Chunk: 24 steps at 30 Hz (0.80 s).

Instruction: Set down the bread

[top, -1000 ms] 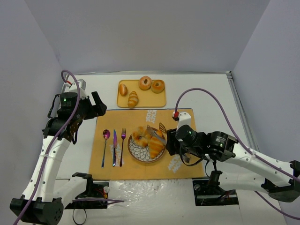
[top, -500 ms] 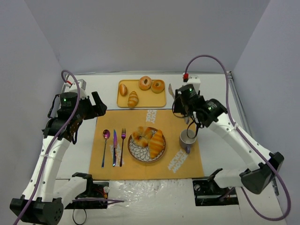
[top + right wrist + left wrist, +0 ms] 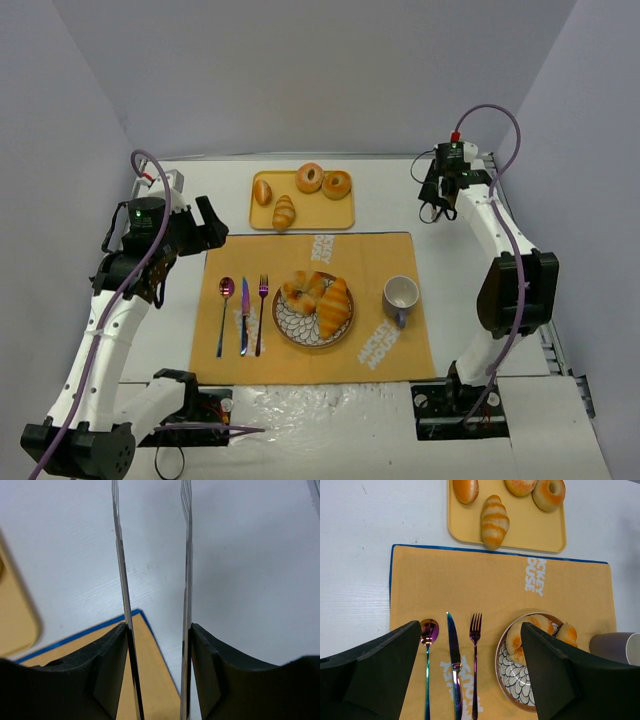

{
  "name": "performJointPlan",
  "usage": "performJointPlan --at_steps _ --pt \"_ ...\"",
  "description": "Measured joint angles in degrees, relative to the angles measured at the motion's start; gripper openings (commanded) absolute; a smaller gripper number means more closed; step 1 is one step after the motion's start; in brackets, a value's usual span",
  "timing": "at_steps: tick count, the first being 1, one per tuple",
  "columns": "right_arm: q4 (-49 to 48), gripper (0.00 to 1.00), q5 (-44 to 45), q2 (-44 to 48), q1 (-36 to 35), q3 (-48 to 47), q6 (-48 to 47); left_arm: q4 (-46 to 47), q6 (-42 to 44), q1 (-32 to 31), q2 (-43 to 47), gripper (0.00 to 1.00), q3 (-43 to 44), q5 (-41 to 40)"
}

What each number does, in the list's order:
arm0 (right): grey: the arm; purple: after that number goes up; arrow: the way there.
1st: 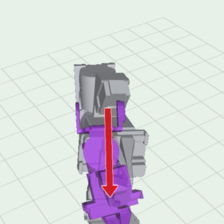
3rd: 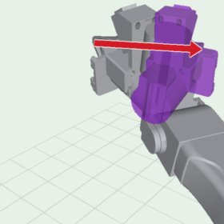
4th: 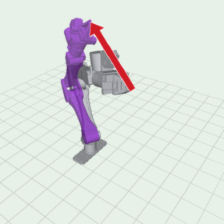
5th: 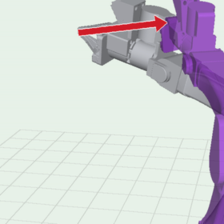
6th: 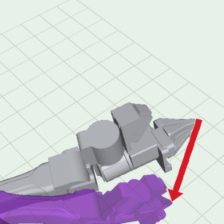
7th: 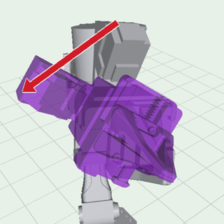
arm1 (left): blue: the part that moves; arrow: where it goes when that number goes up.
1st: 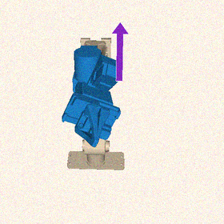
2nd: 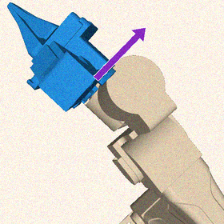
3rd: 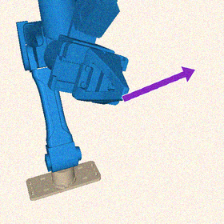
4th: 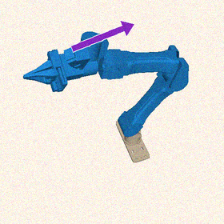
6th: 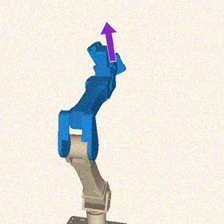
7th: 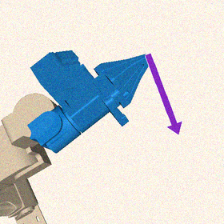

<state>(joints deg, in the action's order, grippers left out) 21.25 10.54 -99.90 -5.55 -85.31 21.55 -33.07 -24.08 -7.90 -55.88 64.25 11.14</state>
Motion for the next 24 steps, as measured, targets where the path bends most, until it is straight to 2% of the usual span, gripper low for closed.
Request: performJointPlan --at_steps 11,24 --pt "-3.76 0.55 -2.10 -16.87 5.11 -9.55 0.23 0.03 0.00 0.00 -0.02 0.78 0.00 0.00" --pt "-4.52 0.64 -3.28 -24.57 5.15 -11.68 0.69 0.01 0.00 0.00 -0.28 0.78 0.00 0.00"
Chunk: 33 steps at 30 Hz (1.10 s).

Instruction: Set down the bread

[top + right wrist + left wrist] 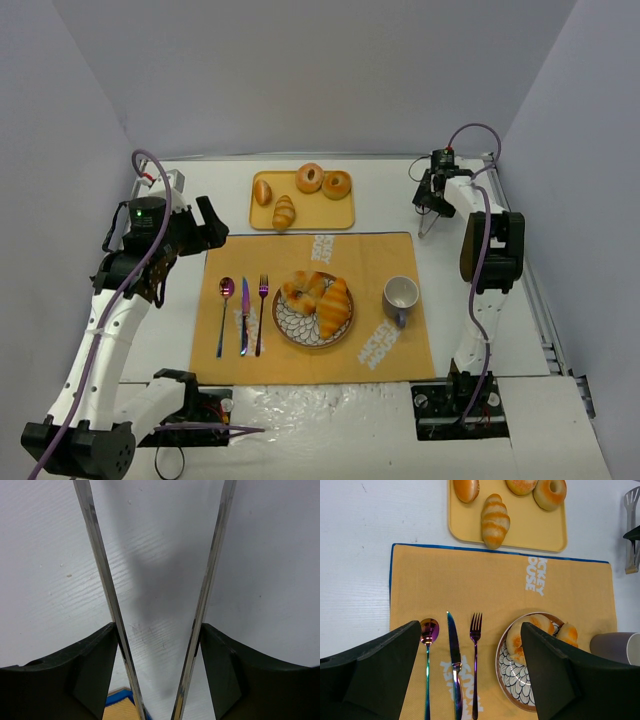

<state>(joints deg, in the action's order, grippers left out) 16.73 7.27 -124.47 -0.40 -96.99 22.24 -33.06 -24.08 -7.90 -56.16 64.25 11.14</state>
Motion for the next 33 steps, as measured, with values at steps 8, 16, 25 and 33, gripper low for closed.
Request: performJointPlan --at_steps 8,16,25,33 --pt "-0.26 0.69 0.30 -0.13 0.00 0.41 0.17 0.00 0.00 0.00 -0.11 0.78 0.00 -0.02" --pt "-0.25 0.74 1.03 -1.01 0.00 1.03 0.16 0.00 0.00 0.00 -0.11 0.78 0.00 -0.02" --pt "-0.27 0.84 1.44 -1.75 0.00 1.43 0.05 0.00 0.00 0.00 -0.11 0.78 0.00 -0.02" --pt "-0.34 0.93 1.52 -1.74 0.00 1.81 0.00 0.00 0.00 0.00 -0.11 0.78 0.00 -0.02"
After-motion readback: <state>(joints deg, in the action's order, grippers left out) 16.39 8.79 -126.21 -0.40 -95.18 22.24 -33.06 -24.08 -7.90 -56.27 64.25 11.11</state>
